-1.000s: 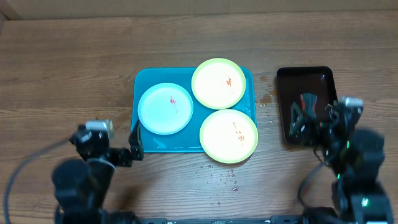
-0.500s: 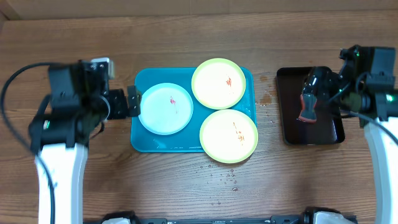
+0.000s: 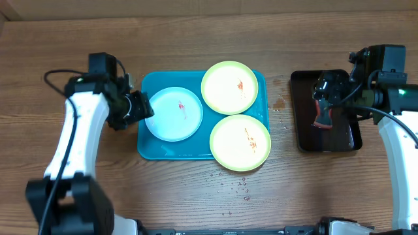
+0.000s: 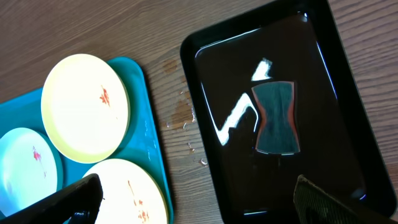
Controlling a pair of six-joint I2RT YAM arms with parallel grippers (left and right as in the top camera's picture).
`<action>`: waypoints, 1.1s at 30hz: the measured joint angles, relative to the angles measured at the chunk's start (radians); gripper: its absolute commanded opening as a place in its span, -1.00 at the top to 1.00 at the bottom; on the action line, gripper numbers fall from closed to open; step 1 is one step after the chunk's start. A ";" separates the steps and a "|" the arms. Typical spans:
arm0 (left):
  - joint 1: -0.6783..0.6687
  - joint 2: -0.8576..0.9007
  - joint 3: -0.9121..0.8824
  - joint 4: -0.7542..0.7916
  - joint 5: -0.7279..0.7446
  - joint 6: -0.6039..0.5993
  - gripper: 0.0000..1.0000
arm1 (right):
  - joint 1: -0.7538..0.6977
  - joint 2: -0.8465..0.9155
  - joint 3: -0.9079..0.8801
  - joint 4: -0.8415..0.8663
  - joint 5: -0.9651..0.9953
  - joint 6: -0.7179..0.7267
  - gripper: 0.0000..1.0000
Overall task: Clean dirty plates on tray and stack at the side
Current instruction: 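Move left gripper to the white plate's left rim and grasp it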
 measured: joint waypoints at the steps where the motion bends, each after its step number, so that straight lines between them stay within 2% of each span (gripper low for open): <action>1: -0.008 0.026 0.000 -0.001 -0.019 -0.017 -0.21 | 0.000 0.000 0.000 0.000 0.000 0.000 -1.00; 6: -0.043 0.115 0.000 0.039 -0.098 -0.070 -0.18 | 0.000 0.000 0.000 0.000 -0.001 0.000 -1.00; 14: -0.058 0.167 0.001 0.145 -0.143 -0.101 0.15 | 0.000 0.000 0.000 0.000 -0.002 0.000 -1.00; 24: -0.085 0.242 0.001 0.171 -0.156 -0.103 0.19 | 0.000 0.000 0.000 -0.001 -0.002 0.000 -1.00; 33: -0.097 0.315 0.001 0.173 -0.174 -0.103 0.41 | 0.000 0.000 0.000 -0.005 -0.002 0.000 -1.00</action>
